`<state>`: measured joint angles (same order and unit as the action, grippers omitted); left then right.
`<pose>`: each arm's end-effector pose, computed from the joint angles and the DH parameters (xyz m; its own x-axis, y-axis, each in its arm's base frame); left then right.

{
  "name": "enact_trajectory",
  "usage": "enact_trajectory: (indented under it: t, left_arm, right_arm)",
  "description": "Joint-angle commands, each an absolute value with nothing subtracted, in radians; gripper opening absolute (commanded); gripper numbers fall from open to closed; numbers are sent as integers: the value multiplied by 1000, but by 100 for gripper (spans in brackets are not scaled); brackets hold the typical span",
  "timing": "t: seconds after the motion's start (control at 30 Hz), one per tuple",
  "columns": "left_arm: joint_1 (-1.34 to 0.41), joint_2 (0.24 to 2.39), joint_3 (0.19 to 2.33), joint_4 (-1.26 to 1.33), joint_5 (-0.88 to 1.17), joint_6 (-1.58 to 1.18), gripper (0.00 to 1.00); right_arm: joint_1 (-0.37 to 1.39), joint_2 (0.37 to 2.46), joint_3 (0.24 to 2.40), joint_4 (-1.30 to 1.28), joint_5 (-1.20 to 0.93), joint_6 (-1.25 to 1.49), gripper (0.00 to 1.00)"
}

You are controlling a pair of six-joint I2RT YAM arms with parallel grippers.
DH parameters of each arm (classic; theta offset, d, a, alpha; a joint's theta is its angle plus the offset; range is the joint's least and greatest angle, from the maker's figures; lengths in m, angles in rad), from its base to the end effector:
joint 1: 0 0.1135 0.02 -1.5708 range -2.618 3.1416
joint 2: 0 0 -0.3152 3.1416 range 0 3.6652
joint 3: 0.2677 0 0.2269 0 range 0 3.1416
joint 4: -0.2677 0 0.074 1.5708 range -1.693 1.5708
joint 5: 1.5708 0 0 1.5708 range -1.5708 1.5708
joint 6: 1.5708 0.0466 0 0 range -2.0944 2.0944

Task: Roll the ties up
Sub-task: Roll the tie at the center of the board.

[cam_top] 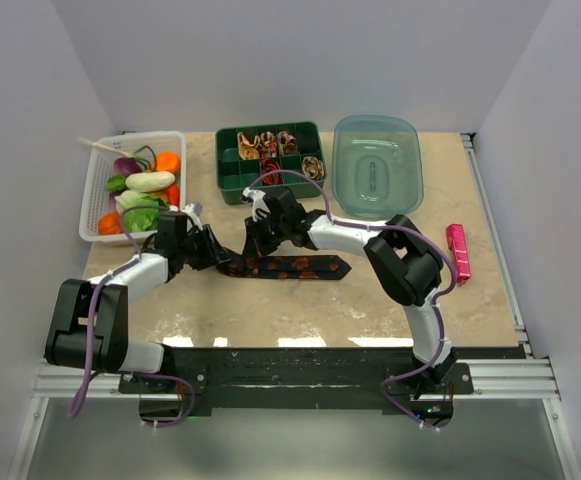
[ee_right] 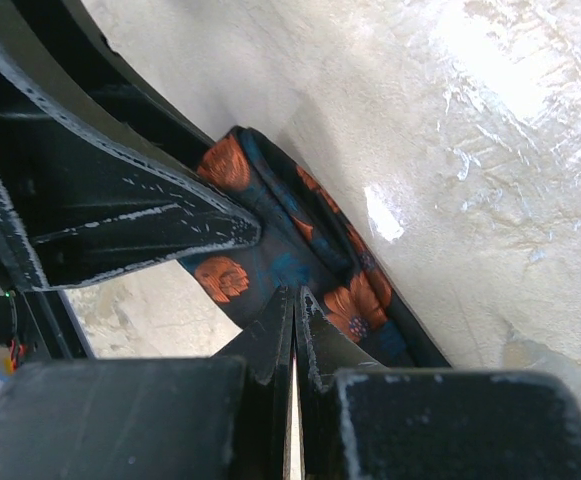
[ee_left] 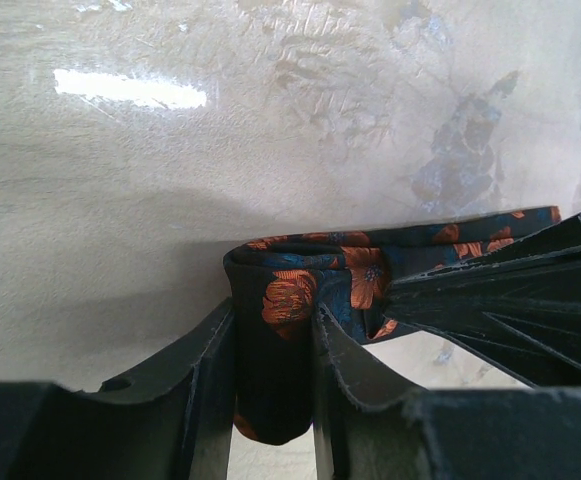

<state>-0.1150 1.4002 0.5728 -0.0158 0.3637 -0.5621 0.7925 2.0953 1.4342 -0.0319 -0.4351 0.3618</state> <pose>0.2335 -0.0437 0.2159 -0.8101 -0.4078 -0.4212 -0.1058 0.8083 -0.5792 0.3208 0.3534 0.2251 -0.7286 -0.2819 -0.6242 -0.6581 0.5405 0.5242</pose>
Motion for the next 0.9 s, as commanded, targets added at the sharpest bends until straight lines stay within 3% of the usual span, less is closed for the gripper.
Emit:
enact_trajectory:
  t: [0.0, 0.87]
  left_arm:
    - [-147, 1376, 627, -90, 252, -512, 21]
    - [-388, 1351, 828, -296, -100, -506, 16]
  right_arm:
    - [790, 2052, 1424, -26, -425, 339, 0]
    - [827, 2141, 1463, -20, -460, 362, 0]
